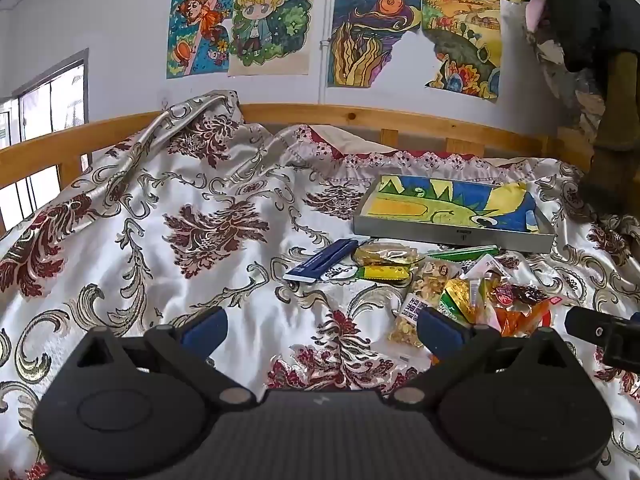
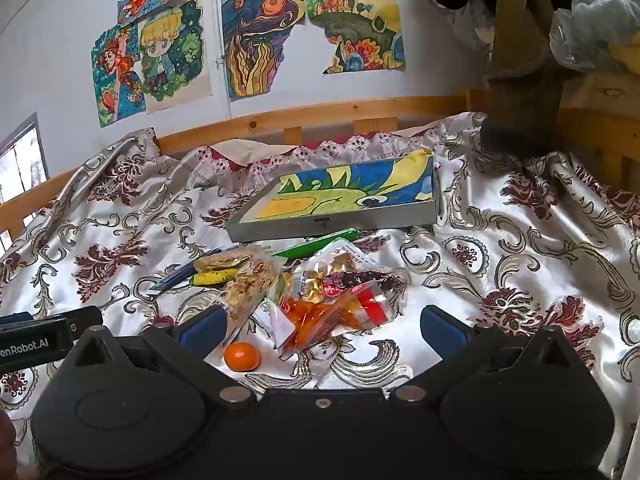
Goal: Organize snacks
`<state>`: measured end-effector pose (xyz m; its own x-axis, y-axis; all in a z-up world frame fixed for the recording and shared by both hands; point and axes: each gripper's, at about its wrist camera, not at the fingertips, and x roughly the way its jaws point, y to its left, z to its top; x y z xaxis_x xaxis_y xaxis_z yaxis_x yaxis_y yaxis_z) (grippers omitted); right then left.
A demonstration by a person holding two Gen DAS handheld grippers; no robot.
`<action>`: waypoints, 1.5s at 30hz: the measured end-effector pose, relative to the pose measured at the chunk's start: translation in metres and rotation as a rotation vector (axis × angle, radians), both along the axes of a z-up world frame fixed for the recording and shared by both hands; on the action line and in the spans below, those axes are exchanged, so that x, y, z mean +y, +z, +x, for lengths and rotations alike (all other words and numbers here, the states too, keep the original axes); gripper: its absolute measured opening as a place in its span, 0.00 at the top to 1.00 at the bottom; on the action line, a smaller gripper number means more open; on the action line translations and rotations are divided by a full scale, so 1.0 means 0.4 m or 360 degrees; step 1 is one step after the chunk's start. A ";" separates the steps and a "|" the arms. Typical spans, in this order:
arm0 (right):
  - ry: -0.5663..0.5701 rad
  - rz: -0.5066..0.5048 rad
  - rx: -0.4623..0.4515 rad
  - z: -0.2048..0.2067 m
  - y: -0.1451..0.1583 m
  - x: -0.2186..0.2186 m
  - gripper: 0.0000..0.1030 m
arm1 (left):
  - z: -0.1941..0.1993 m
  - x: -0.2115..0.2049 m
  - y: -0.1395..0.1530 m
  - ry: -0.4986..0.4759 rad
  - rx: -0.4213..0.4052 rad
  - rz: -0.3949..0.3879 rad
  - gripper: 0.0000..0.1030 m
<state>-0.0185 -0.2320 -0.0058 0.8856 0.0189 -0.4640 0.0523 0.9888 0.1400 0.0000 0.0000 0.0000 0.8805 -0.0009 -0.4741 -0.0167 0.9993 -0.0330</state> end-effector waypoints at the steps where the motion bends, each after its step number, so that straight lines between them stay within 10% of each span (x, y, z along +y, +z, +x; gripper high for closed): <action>1: 0.0006 -0.0001 0.0001 0.000 0.000 0.000 0.01 | 0.000 0.000 0.000 -0.0002 0.0000 0.0000 0.00; 45: 0.0004 0.0016 0.0011 0.001 -0.001 -0.003 0.01 | 0.000 0.000 0.000 0.0002 0.0007 -0.0007 0.00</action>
